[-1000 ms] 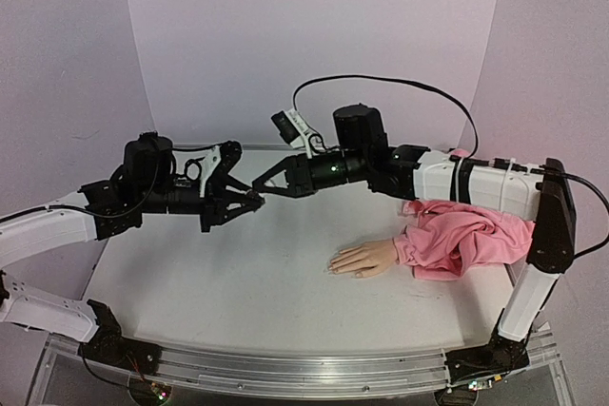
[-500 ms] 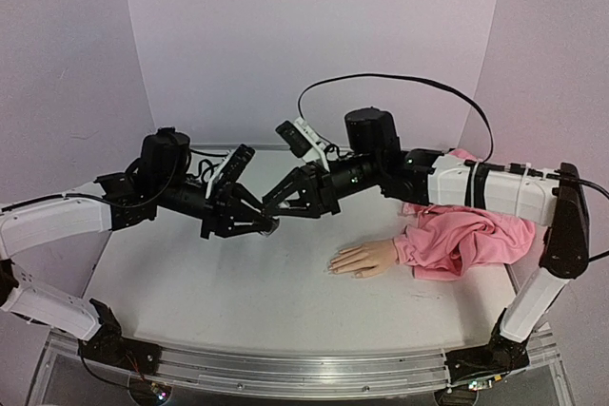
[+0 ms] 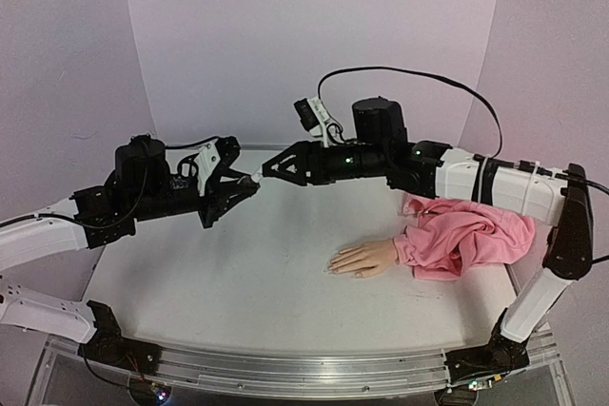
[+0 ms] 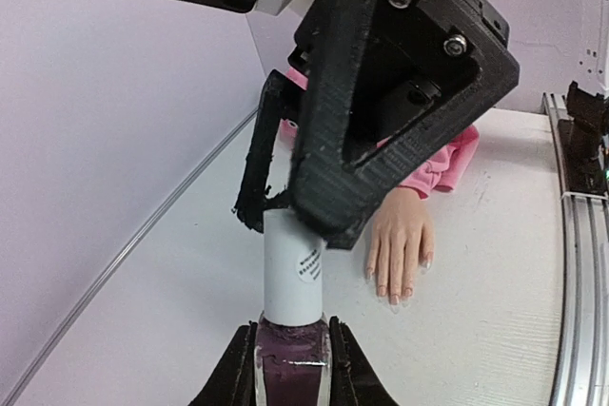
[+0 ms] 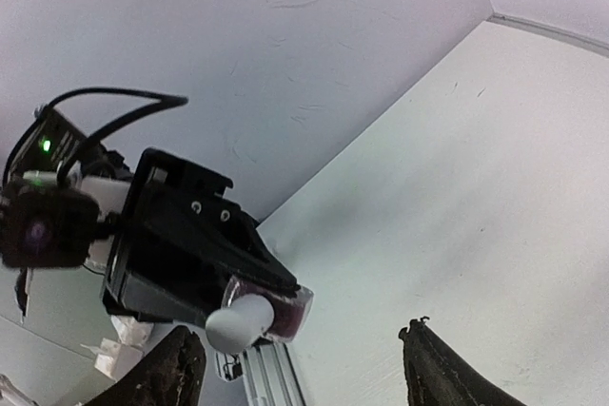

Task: Paint the nails

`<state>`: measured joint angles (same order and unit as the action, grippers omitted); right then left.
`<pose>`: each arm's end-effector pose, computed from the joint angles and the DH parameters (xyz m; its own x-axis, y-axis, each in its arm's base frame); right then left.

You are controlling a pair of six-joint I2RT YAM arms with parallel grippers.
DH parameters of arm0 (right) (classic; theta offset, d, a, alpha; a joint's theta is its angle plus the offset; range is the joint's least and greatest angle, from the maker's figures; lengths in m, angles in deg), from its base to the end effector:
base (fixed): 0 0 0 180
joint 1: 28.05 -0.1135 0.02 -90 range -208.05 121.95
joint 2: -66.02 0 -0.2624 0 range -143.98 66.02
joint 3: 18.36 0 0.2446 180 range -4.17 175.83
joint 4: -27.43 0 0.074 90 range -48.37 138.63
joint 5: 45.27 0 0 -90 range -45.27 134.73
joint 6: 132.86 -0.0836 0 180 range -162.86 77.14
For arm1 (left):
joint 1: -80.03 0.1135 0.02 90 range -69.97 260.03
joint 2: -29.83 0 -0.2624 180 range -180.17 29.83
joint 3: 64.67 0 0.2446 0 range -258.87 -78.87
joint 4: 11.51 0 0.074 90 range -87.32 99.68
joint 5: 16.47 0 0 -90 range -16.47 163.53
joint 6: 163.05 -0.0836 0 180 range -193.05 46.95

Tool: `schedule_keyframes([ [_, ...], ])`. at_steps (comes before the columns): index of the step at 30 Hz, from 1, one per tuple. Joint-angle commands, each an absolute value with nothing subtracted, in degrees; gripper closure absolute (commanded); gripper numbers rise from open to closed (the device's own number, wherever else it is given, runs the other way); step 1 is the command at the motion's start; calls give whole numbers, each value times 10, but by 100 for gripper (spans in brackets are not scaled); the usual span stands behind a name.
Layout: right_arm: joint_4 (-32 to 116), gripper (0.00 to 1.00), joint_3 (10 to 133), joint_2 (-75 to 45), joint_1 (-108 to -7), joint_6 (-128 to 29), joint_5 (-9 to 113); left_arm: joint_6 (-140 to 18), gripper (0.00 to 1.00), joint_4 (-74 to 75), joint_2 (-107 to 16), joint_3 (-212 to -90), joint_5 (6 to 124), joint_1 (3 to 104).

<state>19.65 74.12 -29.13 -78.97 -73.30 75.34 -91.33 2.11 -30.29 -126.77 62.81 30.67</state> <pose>0.2401 0.3632 0.3764 -0.4521 0.1350 -0.8817 -0.8801 0.0933 0.4655 0.1749 -0.2277 0.3180 0.1463 0.3027 -0.9418 0.8618 0.4284 0.2716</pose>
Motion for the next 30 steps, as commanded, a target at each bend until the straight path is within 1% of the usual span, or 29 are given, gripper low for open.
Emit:
schedule_keyframes([
  [1, 169, 29, 797, -319, -808, -782, 743, -951, 100, -11, -291, -1266, 713, 290],
  [3, 166, 34, 809, -331, -810, -787, 748, -956, 100, -10, -291, -1265, 718, 287],
  [6, 163, 49, 816, -343, -812, -798, 757, -957, 100, -11, -291, -1265, 723, 285],
  [9, 161, 70, 814, -346, -812, -801, 761, -958, 100, -12, -291, -1264, 727, 284],
  [11, 157, 77, 812, -346, -812, -801, 764, -958, 100, -11, -292, -1265, 726, 284],
  [13, 156, 89, 812, -347, -812, -793, 776, -956, 100, -12, -292, -1265, 719, 284],
  [14, 155, 97, 812, -346, -811, -784, 782, -954, 100, -11, -292, -1265, 712, 284],
  [15, 156, 100, 811, -344, -811, -768, 790, -953, 100, -11, -291, -1264, 698, 284],
  [17, 161, 100, 806, -332, -811, -708, 824, -946, 100, -11, -286, -1263, 635, 285],
  [20, 221, 100, 776, -303, -811, -516, 993, -928, 100, -11, -283, -1262, 481, 288],
  [21, 257, 100, 761, -290, -811, -454, 1037, -916, 100, -11, -287, -1265, 407, 294],
  [23, 322, 100, 746, -270, -809, -389, 1023, -882, 100, -10, -308, -1283, 284, 304],
  [25, 384, 100, 769, -277, -809, -367, 1034, -856, 100, -10, -335, -1297, 203, 309],
  [27, 399, 100, 779, -279, -809, -373, 1028, -844, 100, -9, -353, -1309, 184, 311],
  [29, 398, 100, 773, -273, -809, -384, 1007, -849, 100, -9, -354, -1307, 211, 311],
  [30, 398, 92, 773, -272, -809, -392, 997, -853, 100, -8, -351, -1304, 237, 311],
])
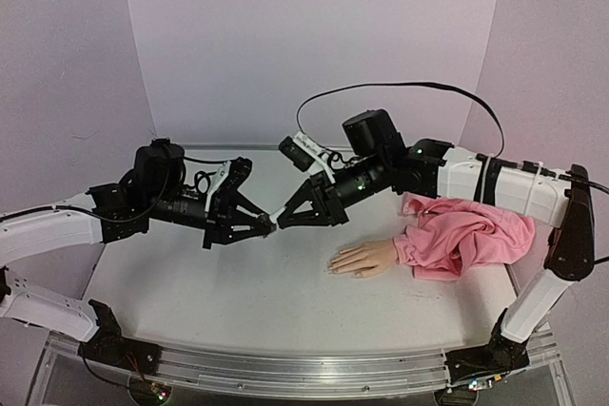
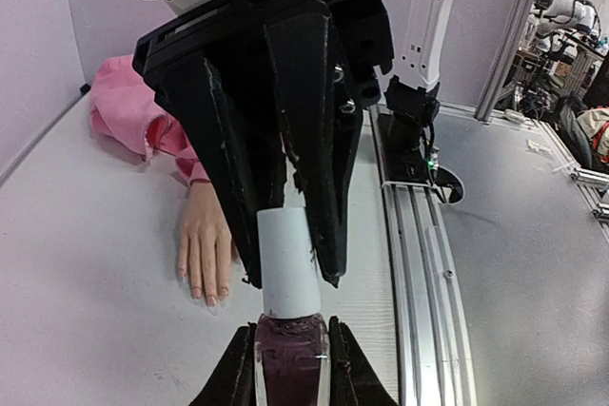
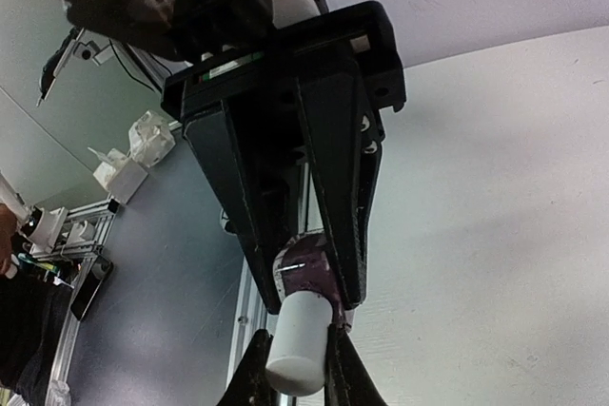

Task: Paint the nails

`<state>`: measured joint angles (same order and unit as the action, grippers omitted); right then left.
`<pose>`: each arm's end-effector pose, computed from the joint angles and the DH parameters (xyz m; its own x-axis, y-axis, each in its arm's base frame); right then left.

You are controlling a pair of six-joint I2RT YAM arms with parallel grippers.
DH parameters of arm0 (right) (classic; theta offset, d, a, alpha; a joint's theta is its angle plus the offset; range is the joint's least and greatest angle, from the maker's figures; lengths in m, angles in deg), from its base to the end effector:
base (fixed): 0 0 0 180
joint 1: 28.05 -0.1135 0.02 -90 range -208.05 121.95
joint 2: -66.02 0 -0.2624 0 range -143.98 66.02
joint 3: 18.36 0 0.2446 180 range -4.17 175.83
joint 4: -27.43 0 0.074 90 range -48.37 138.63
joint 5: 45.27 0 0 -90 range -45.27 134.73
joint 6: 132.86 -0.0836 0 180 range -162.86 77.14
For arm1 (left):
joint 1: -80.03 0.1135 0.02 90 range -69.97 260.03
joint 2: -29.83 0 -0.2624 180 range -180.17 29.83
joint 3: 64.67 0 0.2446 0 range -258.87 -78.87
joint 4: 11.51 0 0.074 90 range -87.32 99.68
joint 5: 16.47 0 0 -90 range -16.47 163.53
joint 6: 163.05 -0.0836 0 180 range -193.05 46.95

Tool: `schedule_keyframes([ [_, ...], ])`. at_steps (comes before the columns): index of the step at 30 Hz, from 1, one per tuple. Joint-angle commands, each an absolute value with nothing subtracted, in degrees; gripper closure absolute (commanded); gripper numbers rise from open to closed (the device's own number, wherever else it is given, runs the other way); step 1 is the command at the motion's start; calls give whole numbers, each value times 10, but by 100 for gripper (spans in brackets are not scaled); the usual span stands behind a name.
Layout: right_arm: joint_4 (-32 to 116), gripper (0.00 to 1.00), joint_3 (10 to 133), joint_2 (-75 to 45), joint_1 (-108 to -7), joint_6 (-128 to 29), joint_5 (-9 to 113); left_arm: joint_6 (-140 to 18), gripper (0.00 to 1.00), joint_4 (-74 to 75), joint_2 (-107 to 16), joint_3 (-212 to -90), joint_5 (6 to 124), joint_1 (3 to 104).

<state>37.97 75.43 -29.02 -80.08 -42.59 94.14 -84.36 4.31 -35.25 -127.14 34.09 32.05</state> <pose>0.2042 0.3649 0.3433 -0.1211 -0.1602 -0.9796 -0.9709 -0.1865 0.1505 0.1515 -0.2475 0.2965 -0.0159 0.2439 -0.9697 0.9997 0.0218 -0.0109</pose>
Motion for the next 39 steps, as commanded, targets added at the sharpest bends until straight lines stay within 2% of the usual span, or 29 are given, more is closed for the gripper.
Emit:
schedule_keyframes([
  [1, 395, 78, 774, -270, -809, -400, 982, -855, 100, -8, -347, -1300, 269, 311],
  [2, 391, 62, 775, -268, -808, -419, 957, -857, 100, -8, -344, -1298, 305, 311],
  [3, 383, 53, 773, -263, -809, -441, 920, -862, 100, -8, -339, -1294, 340, 311],
  [8, 330, 26, 743, -242, -808, -547, 742, -910, 100, -7, -324, -1279, 520, 310],
  [11, 299, 22, 745, -249, -808, -619, 720, -935, 100, -7, -314, -1272, 614, 302],
  [16, 193, 22, 734, -258, -808, -746, 719, -950, 100, -9, -301, -1268, 685, 295],
  [22, 176, 30, 779, -303, -808, -783, 736, -954, 100, -10, -296, -1266, 700, 293],
  [25, 171, 42, 800, -321, -807, -787, 748, -955, 100, -9, -295, -1266, 703, 291],
  [29, 163, 52, 814, -340, -808, -797, 761, -957, 100, -11, -295, -1265, 703, 291],
  [33, 150, 70, 819, -351, -808, -802, 771, -956, 100, -10, -296, -1265, 697, 291],
  [37, 145, 95, 818, -352, -807, -792, 791, -948, 100, -10, -297, -1267, 688, 290],
  [39, 144, 100, 812, -346, -808, -755, 820, -935, 100, -8, -299, -1272, 674, 291],
])
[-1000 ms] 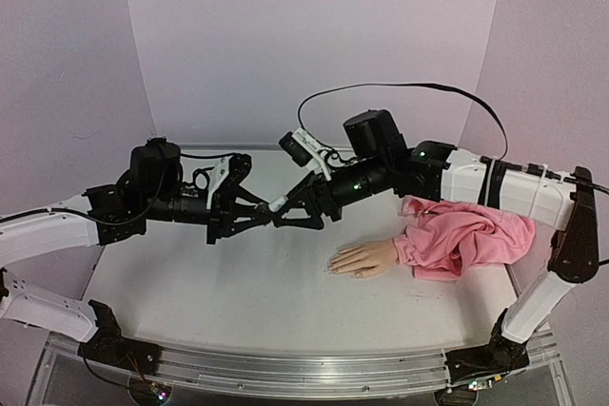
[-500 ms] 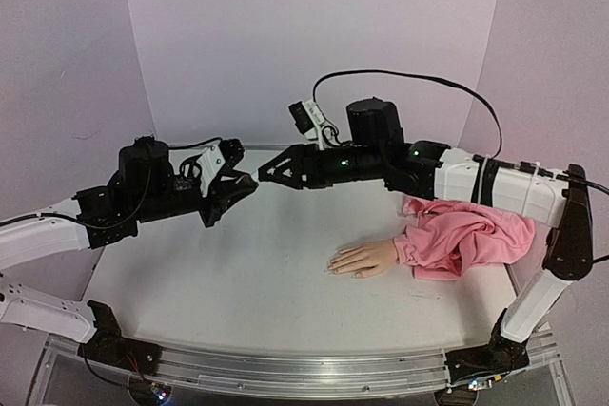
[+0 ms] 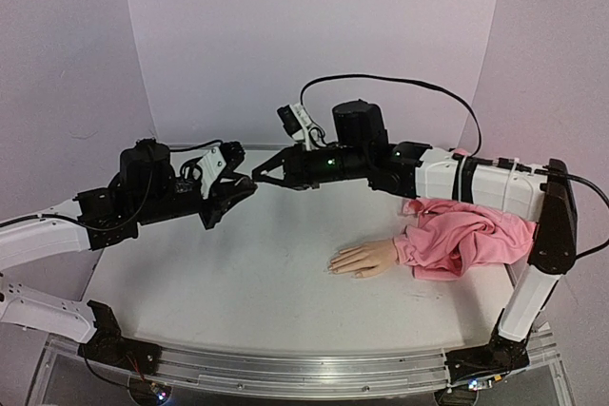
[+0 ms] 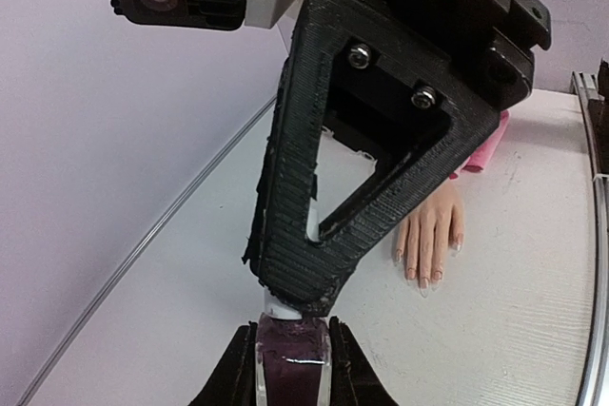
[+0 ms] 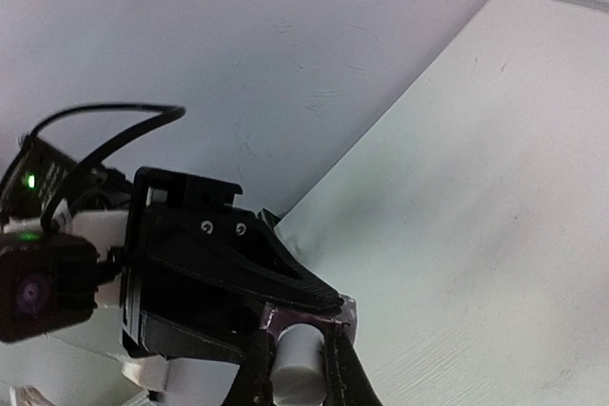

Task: Paint the nails

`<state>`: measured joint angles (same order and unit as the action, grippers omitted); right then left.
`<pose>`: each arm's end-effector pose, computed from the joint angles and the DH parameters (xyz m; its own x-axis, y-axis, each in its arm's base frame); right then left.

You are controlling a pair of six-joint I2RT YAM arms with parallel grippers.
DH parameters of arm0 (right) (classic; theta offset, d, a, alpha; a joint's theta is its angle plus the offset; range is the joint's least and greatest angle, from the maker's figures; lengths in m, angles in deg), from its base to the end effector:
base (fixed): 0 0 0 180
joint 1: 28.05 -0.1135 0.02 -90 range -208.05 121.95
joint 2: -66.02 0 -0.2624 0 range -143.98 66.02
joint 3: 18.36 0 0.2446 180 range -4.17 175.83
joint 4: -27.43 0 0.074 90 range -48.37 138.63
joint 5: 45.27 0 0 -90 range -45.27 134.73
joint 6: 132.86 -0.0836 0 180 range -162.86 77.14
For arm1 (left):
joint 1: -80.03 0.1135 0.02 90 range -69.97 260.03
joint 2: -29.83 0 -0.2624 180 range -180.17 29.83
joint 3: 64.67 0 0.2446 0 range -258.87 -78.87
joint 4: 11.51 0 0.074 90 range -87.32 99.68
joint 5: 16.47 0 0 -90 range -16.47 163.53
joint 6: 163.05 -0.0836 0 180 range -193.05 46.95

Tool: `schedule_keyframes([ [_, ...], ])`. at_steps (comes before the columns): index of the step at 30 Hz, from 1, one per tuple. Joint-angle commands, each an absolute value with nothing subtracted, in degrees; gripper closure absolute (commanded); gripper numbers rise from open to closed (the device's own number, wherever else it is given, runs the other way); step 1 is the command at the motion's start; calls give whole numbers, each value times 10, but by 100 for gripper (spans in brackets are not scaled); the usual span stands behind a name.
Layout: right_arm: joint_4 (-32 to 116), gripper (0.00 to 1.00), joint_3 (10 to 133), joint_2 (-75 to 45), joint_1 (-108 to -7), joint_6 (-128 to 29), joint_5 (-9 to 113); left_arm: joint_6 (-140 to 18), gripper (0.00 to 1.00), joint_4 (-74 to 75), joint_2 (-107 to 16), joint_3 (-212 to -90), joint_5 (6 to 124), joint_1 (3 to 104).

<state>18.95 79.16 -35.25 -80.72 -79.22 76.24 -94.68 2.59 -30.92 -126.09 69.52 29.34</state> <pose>0.2443 0.3924 0.3668 -0.5489 0.1138 -0.8281 -0.8299 0.0439 0.5561 0.1789 -0.2277 0.3087 0.1636 0.3806 -0.9102 0.8118 0.4723 0.3434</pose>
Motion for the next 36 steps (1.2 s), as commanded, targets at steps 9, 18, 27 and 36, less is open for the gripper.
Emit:
schedule_keyframes([
  [9, 454, 100, 848, -327, -808, -346, 1060, -841, 100, -7, -335, -1313, 177, 341],
  [18, 459, 82, 840, -299, -809, -378, 989, -828, 100, -6, -359, -1319, 146, 342],
  [27, 291, 28, 767, -237, -809, -583, 799, -856, 100, -7, -314, -1293, 399, 342],
  [36, 278, 19, 777, -244, -809, -715, 770, -878, 100, -7, -293, -1281, 492, 342],
])
